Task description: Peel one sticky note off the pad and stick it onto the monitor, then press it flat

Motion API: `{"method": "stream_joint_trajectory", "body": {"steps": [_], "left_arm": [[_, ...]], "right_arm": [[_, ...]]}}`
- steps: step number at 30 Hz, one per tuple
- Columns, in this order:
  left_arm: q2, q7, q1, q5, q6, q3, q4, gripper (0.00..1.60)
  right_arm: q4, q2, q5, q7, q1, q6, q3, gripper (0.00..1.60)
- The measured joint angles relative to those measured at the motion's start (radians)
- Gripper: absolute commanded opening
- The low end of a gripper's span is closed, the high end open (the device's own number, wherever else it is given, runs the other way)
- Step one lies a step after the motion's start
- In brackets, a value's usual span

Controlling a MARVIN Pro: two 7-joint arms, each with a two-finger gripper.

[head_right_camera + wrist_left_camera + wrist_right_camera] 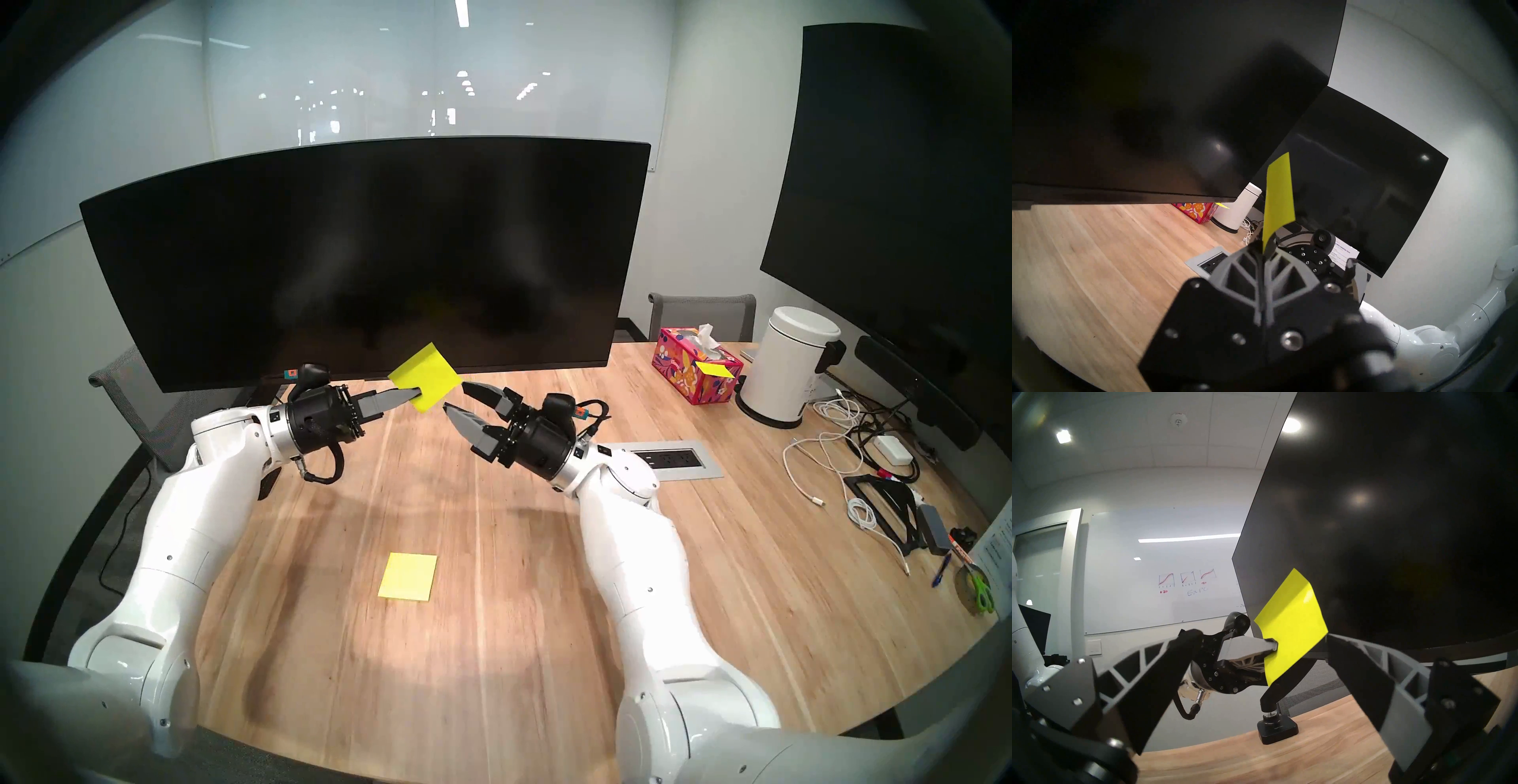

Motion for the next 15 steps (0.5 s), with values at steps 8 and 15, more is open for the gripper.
{"method": "stream_joint_trajectory", "body": {"steps": [8,15], "left_arm": [[0.05,-0.009,-0.008,-0.023,-0.009,0.034,0.003,0.0],[0.087,-0.019,-0.011,-0.046,-0.019,0.075,0.002,0.0]], "right_arm": [[0.001,0.002,-0.015,-0.005,0.007,0.024,-0.011,1.6],[0.001,0.012,-0.034,-0.011,0.013,0.047,-0.019,1.6]]}}
